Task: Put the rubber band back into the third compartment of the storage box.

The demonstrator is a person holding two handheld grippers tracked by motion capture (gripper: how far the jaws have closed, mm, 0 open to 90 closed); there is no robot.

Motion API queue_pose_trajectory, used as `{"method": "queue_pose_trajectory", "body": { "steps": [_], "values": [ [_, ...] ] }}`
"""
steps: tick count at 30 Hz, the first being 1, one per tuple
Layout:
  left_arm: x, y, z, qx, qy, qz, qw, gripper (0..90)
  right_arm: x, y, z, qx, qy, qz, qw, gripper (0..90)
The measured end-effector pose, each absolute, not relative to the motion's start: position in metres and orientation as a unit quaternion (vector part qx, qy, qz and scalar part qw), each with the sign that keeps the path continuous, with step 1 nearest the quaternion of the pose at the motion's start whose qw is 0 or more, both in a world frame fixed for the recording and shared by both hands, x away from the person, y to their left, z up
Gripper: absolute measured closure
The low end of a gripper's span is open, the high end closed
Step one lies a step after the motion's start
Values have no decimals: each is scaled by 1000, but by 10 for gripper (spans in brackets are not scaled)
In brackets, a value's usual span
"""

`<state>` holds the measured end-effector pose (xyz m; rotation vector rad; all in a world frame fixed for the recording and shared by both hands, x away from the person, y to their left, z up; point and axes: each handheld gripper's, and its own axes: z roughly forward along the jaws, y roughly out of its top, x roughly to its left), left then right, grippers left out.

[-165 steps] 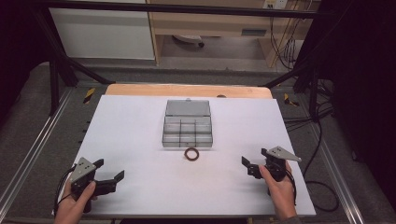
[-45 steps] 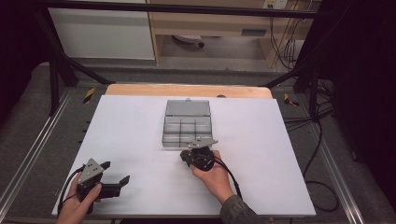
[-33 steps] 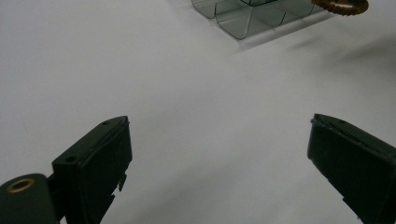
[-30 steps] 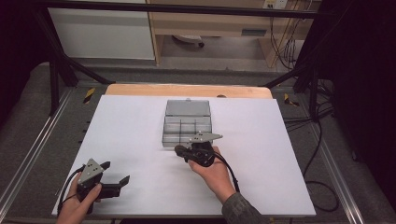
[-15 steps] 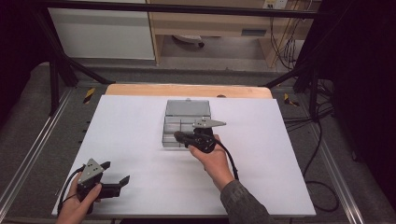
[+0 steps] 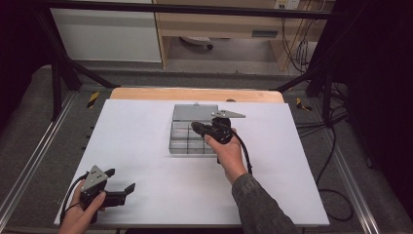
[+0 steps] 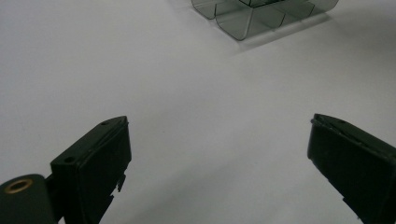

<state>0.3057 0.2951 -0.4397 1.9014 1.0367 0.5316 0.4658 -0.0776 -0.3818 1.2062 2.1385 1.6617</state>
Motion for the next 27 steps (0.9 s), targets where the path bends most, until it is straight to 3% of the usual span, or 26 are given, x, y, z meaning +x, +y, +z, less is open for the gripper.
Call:
{"method": "queue_pose_trajectory", "body": {
  "steps": [27],
  "values": [
    [306,295,-440,768,416,211,438,57,503,-102,-398,443,726,511,124,841]
  ]
}}
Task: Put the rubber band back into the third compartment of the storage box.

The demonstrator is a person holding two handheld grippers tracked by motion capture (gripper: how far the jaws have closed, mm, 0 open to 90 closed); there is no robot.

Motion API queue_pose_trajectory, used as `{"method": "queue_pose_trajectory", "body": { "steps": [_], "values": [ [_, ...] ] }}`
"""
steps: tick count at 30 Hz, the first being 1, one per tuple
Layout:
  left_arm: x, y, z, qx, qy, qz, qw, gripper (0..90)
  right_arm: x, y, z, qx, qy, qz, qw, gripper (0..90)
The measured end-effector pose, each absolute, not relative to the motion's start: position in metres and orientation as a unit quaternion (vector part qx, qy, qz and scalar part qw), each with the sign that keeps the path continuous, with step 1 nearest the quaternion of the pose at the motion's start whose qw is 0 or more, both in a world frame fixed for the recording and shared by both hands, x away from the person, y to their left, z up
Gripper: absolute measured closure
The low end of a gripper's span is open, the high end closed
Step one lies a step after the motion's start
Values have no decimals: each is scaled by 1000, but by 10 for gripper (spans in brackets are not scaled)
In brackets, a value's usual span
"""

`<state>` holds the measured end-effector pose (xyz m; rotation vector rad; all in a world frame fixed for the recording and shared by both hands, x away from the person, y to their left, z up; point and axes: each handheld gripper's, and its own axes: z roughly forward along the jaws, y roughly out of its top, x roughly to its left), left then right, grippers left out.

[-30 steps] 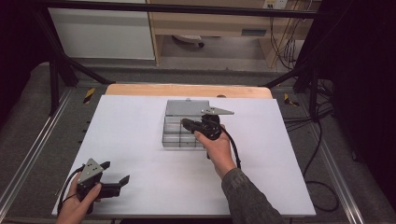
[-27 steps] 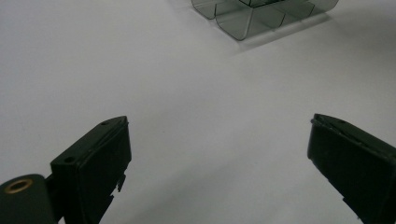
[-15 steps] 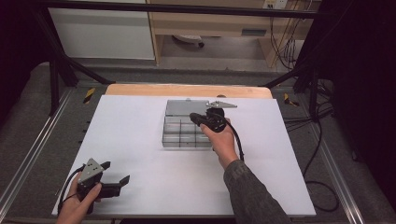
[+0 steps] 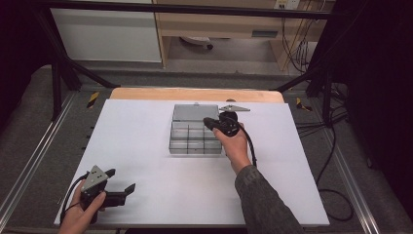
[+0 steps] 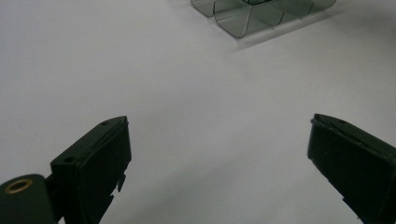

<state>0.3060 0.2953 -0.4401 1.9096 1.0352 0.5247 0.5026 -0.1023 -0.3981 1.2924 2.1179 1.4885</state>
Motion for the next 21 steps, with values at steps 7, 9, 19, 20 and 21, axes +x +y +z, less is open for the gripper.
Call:
{"method": "queue_pose_trajectory", "body": {
  "steps": [7,9,19,20,21],
  "values": [
    [306,295,-440,768,416,210,438,57,504,-102,-400,443,730,504,128,841],
    [306,296,-440,768,416,210,439,57,505,-103,-401,443,731,503,130,841],
    [306,295,-440,770,415,209,437,57,508,-104,-406,444,736,491,138,841],
    [306,295,-440,770,415,209,437,57,508,-104,-406,444,737,491,138,840],
    [306,295,-440,770,415,209,437,57,508,-104,-406,444,737,491,138,840]
  ]
}}
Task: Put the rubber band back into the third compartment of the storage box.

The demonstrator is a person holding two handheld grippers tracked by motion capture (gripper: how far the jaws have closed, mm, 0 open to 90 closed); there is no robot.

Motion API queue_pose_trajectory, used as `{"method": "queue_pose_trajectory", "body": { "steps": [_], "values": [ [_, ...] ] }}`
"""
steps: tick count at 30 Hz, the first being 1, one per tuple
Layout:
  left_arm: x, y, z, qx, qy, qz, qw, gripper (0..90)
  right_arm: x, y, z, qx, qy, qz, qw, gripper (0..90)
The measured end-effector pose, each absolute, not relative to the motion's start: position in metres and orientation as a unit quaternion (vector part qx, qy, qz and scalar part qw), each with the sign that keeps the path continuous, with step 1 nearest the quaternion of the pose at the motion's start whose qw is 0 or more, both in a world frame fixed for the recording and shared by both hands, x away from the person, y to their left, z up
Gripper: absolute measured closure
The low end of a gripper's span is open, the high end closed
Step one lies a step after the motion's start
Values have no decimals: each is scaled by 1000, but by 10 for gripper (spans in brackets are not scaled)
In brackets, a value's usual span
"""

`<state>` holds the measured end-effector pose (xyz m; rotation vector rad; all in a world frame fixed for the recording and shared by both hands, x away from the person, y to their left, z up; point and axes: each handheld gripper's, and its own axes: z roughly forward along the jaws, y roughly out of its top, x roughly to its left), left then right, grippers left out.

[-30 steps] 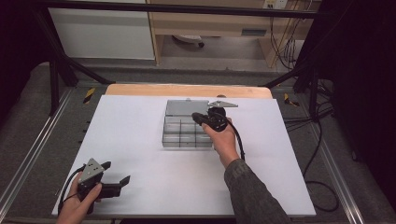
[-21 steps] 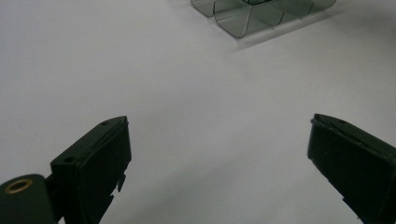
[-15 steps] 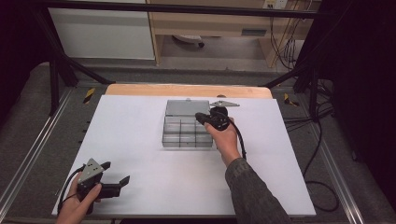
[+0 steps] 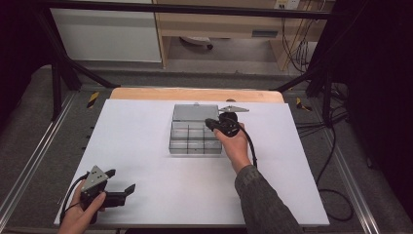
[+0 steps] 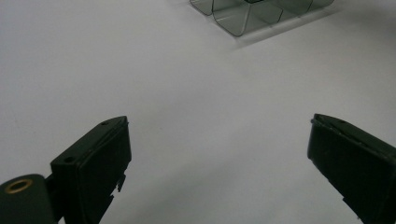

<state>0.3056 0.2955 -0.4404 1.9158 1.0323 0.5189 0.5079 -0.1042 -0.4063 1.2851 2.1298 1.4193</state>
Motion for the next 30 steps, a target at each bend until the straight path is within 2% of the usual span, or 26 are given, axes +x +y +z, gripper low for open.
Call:
{"method": "queue_pose_trajectory", "body": {
  "steps": [30],
  "values": [
    [306,295,-441,772,414,207,436,57,509,-102,-414,440,750,472,146,839]
  ]
}}
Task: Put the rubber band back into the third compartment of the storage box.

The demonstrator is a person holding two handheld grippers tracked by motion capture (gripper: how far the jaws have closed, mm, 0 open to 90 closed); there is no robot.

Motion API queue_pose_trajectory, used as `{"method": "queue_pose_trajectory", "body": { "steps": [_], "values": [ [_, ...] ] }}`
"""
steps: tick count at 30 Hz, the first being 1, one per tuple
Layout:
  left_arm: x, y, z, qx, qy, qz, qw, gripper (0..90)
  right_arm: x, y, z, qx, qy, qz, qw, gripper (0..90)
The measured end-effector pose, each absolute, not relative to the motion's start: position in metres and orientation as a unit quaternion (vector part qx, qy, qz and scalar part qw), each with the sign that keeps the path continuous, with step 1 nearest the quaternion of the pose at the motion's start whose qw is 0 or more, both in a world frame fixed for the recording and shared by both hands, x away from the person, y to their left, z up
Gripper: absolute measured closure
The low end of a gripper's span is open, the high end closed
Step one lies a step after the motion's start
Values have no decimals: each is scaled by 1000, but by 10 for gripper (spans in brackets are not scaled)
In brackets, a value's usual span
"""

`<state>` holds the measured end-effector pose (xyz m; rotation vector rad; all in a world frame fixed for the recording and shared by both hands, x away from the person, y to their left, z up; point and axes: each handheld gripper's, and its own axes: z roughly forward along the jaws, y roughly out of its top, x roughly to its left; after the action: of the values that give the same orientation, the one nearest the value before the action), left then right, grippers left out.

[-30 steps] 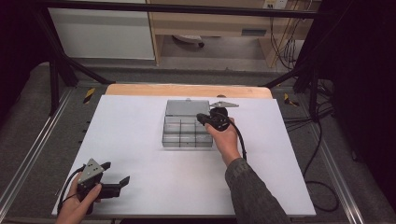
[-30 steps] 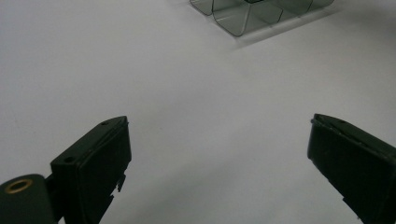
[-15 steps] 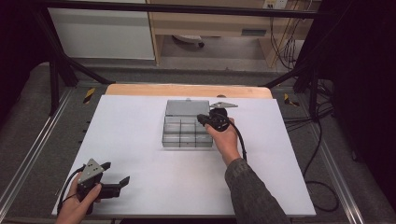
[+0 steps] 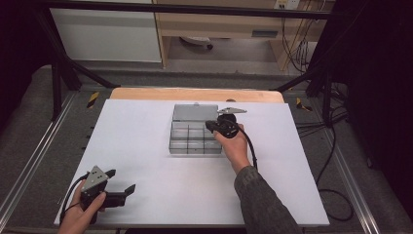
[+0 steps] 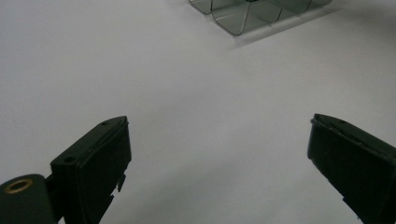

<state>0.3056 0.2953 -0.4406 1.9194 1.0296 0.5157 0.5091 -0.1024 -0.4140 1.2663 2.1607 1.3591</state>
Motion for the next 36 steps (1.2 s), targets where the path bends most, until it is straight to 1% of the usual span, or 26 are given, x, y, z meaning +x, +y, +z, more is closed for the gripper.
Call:
{"method": "queue_pose_trajectory", "body": {
  "steps": [36],
  "values": [
    [305,295,-441,776,410,205,434,58,509,-102,-428,447,762,448,136,839]
  ]
}}
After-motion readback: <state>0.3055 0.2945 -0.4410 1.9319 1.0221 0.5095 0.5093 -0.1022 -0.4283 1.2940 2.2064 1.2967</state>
